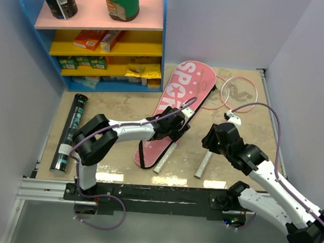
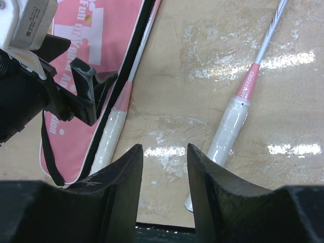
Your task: Pack up the badminton gear
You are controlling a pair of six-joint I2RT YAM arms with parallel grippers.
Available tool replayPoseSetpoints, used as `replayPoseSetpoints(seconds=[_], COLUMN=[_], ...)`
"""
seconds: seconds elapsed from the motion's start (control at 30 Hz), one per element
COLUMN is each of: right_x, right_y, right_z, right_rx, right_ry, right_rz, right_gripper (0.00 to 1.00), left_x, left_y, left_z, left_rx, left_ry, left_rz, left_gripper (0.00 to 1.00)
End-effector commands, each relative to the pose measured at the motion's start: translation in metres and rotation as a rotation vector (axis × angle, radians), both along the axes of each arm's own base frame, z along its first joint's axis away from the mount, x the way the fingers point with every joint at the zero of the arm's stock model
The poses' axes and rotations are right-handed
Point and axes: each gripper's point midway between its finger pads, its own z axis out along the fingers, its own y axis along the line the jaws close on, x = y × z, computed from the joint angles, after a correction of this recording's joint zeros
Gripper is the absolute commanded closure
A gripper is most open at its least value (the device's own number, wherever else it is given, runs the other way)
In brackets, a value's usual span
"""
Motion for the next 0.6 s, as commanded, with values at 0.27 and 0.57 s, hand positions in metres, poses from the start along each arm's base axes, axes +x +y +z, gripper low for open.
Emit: replayPoseSetpoints(seconds=[0.27,0.57], right_x=[0.003,0.002], right_y=[0.006,0.007], right_z=[-0.002,-0.002], right_rx=[0.02,0.024], right_ry=[-0.008,-0.005], right_rz=[0.012,0.018], right_gripper=[0.57,0.58], left_x=[0.003,0.004], left_y=[-0.024,-0.016], left_z=[0.013,-0.012], left_rx=[-0.073,-0.015], left_ry=[-0.017,-0.006], left_rz=[-0.013,0.009], left_gripper=[0.11,0.12])
